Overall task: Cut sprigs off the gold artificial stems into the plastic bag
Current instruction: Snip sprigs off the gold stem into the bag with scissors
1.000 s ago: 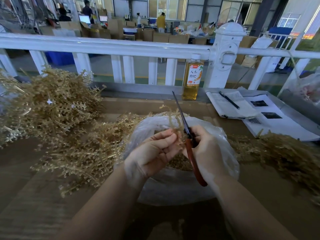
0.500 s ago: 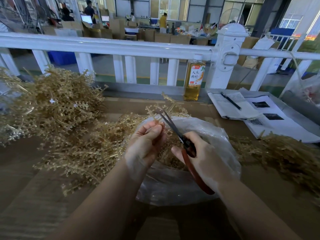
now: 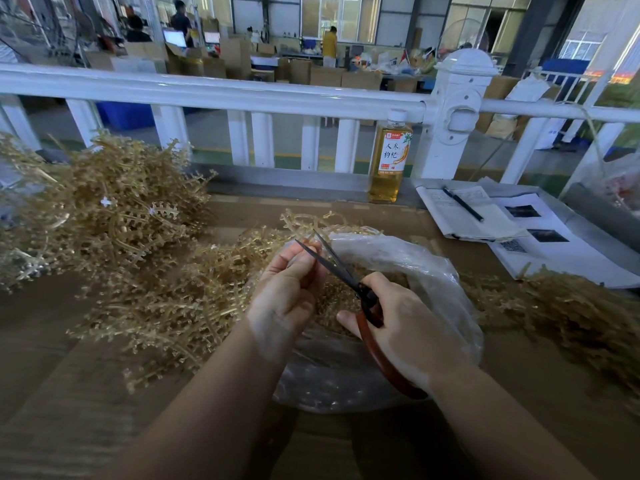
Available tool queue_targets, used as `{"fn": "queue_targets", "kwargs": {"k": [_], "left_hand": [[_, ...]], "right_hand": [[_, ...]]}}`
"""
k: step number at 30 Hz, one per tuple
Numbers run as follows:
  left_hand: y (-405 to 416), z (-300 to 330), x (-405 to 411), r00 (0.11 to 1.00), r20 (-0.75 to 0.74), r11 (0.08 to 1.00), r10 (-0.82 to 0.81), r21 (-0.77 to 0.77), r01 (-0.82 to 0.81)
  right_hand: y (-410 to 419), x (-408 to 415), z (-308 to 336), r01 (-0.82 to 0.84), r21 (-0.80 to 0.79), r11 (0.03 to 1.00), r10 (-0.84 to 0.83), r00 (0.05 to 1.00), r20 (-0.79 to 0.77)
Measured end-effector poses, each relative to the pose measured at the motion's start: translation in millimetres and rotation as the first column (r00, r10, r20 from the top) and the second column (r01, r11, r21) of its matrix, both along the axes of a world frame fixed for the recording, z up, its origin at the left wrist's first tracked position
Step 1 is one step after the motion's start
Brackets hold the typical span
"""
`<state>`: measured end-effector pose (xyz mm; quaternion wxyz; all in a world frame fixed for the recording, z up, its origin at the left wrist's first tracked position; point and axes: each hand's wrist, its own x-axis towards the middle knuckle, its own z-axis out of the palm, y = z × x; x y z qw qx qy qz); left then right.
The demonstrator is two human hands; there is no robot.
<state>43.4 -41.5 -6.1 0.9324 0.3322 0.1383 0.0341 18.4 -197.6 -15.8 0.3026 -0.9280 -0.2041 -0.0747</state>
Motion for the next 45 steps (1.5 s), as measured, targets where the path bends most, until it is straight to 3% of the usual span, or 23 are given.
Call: {"fn": "queue_targets", "kwargs": {"k": [16, 31, 45], "left_hand": [[1.2, -9.4, 5.0, 0.998, -0.061, 0.994, 0.018, -0.108, -0.024], [-5.4, -16.2, 2.4, 0.998, -0.036, 0.998, 0.057, 0.043, -0.055], [-2.0, -21.8, 6.6, 1.000, -0.009, 0.999, 0.006, 0.035, -0.006]], "right_hand": [[0.1, 5.5, -9.3, -0.023, -0.028, 0.999, 0.024, 1.000, 0.015], [-1.4, 9.8, -10.6, -0.024, -0.054, 0.998, 0.025, 1.000, 0.015], [-0.9, 3.8, -10.9, 0.034, -0.140, 0.990, -0.025, 0.997, 0.069]]}}
